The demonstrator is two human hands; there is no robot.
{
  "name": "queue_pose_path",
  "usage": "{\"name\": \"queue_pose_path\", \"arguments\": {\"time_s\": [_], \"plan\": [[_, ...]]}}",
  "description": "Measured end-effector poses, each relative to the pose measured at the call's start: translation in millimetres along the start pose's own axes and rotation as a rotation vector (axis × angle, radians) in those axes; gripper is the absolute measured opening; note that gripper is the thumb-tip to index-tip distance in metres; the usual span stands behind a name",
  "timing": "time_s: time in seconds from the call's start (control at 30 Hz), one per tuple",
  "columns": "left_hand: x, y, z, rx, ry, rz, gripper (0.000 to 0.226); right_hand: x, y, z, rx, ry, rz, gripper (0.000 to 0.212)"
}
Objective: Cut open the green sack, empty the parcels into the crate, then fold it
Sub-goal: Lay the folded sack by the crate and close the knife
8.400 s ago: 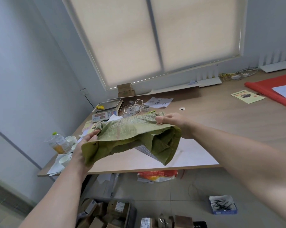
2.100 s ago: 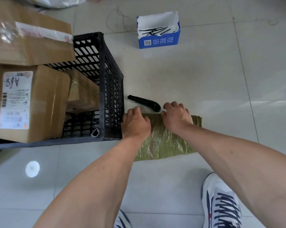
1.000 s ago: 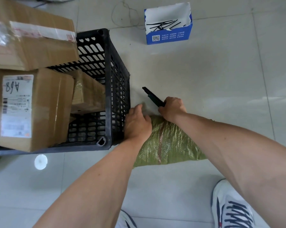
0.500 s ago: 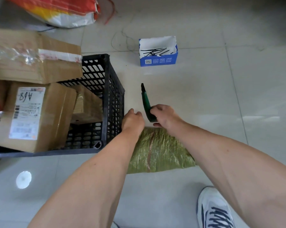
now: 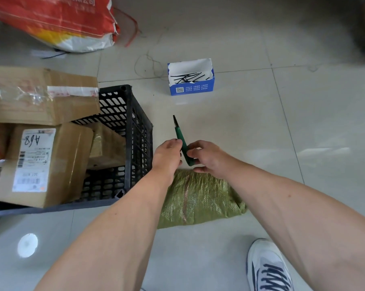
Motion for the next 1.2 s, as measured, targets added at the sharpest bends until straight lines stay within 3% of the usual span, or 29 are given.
{"name": "queue_pose_path", "arguments": {"time_s": [0.17,0.43,0.67,0.83,1.07,1.2], "plan": [[0,-17,-18,0.004,0.021,0.066,0.031,-7,13,-27,-0.084,-0.024,-0.063,0.014],[0,-76,-82,0.019,0.156,0.073,0.032,-11,45,-100,-0.141,-0.013,0.249,0.018],[-11,-152,-148,0.017,0.119,0.084,0.042,-36,97,-190,-0.197,-0.175,0.244,0.021],[-23,-226,-216,-0.002,0.115,0.156,0.034,-47,134,-275,-0.159,-0.173,0.256,0.023],[-28,-370,-313,-0.025,0.102,0.223,0.029,-80,216,-399,-0.137,-0.214,0.037,0.028],[-24,-451,-354,-0.007,0.115,0.18,0.033,-101,270,-460,-0.133,-0.218,0.031,0.047]]}}
Point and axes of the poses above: each hand's wrist, its own z-axis towards the middle knuckle, its own x-axis out of the palm, y = z × x, the point moved 10 cm from there along z, towards the middle knuckle, and after that the axes turned 8 degrees about x, right-handed, at the moved point
